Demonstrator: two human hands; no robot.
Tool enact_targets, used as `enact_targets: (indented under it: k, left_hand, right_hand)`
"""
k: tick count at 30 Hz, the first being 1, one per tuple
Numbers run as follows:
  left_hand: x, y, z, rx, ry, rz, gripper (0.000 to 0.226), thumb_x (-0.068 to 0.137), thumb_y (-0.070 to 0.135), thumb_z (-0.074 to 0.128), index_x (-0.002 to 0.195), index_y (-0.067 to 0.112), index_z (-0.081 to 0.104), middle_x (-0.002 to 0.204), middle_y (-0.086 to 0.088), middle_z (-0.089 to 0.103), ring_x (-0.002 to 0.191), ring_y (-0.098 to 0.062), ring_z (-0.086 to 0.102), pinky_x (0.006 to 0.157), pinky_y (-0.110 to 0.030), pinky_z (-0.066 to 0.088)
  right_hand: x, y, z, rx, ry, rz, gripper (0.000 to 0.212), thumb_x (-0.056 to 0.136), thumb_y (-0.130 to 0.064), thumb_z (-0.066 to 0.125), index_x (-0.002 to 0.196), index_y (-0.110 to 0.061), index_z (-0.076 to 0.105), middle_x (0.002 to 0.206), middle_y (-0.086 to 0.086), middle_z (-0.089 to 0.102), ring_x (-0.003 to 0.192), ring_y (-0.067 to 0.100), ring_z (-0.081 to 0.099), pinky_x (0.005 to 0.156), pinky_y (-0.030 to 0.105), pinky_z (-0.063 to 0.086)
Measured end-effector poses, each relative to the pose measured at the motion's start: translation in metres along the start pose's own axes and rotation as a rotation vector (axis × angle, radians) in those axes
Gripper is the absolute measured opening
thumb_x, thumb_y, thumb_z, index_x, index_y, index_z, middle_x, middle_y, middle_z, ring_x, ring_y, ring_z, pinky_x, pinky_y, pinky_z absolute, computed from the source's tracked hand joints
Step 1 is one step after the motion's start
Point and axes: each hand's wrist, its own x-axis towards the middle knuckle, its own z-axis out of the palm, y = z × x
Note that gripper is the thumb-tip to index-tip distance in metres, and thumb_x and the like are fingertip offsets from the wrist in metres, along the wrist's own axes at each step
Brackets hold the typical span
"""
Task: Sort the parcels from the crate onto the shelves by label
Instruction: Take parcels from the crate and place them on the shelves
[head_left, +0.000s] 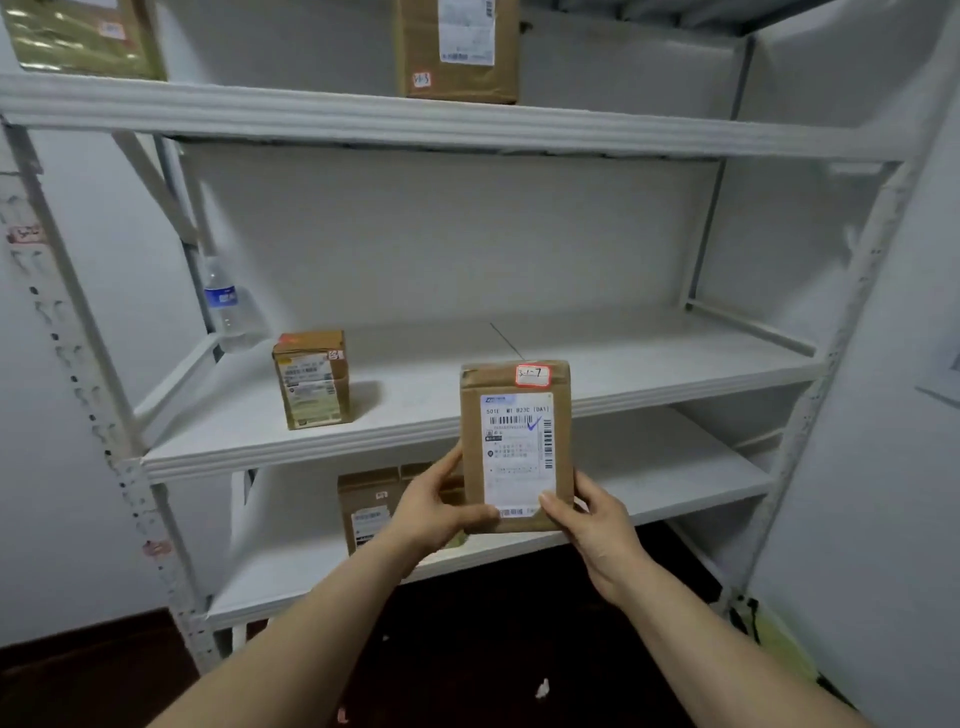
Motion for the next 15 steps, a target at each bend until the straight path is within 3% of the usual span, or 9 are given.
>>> enact_targets:
  k: [3,7,11,15]
  left_hand:
    - [0.044,0.002,0.017,0.037,0.043,0.028,0.086,0.068,0.001,0.081,0.141,0.024,0.043,0.12,-0.001,0.064,0.105,-0.018,0.064,0.086,-0.034,0.057]
    - [0.106,0.015,0.046,0.179,0.068,0.097,0.071,0.07,0.012,0.082,0.133,0.024,0.052,0.116,0.002,0.066,0.101,-0.016,0.065,0.085,-0.036,0.056]
    - [0.167,0.027,0.081,0.216,0.133,0.156,0.057,0.077,0.01,0.076,0.128,0.021,0.054,0.112,0.004,0.065,0.095,-0.011,0.062,0.068,-0.015,0.052]
    - [0.233,0.033,0.121,0.235,0.227,0.103,0.064,0.075,0.012,0.078,0.132,0.016,0.049,0.119,-0.002,0.064,0.1,-0.014,0.062,0.079,-0.023,0.054]
  right_hand:
    - [0.031,-0.007,-0.012,-0.077,0.07,-0.067,0.038,0.089,-0.002,0.061,0.124,-0.017,0.059,0.113,-0.001,0.069,0.107,0.013,0.062,0.095,0.027,0.048]
    - [0.091,-0.013,-0.04,-0.159,0.116,-0.13,0.035,0.09,0.0,0.06,0.117,-0.021,0.059,0.11,-0.002,0.067,0.109,0.016,0.06,0.099,0.032,0.046]
    - [0.161,-0.018,-0.074,-0.208,0.112,-0.216,0.038,0.088,0.004,0.059,0.111,-0.026,0.056,0.11,0.0,0.065,0.107,0.018,0.06,0.094,0.029,0.047]
    - [0.236,-0.022,-0.116,-0.259,0.089,-0.197,0.041,0.085,0.004,0.063,0.115,-0.022,0.054,0.111,0.002,0.064,0.11,0.022,0.06,0.097,0.036,0.048]
